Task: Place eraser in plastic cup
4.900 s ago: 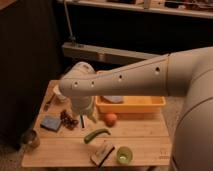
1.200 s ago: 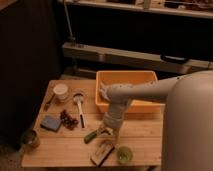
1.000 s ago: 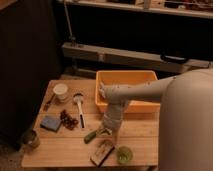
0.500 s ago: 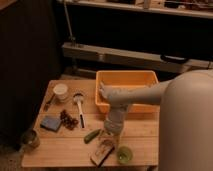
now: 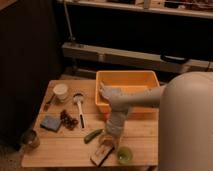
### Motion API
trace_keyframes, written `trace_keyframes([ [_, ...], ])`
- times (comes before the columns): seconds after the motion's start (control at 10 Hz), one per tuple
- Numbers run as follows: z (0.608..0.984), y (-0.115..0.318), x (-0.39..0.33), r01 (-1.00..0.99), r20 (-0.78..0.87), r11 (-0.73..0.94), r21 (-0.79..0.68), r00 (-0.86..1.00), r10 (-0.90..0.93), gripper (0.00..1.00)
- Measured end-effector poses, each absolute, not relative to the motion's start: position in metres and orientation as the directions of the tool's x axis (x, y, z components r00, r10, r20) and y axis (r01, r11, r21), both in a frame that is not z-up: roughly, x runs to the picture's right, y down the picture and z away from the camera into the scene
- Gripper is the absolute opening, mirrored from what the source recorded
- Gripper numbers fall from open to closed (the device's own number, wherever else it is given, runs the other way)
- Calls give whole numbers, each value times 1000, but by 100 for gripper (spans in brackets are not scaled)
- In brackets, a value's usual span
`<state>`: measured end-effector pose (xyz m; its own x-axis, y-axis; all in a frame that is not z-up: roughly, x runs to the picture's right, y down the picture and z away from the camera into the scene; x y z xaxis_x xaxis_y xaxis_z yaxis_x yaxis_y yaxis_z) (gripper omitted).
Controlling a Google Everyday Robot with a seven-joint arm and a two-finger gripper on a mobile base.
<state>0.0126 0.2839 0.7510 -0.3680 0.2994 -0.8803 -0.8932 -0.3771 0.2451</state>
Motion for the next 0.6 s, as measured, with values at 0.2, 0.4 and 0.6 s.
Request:
trace_keyframes([
  [0.2,755,288,10,-891,-890,-387,237,-359,283,53],
  [0.4,759,290,6,-890,-901,-393,232,-348,258,33],
  [0.6,761,292,2,-888,-911,-398,228,-339,236,10],
])
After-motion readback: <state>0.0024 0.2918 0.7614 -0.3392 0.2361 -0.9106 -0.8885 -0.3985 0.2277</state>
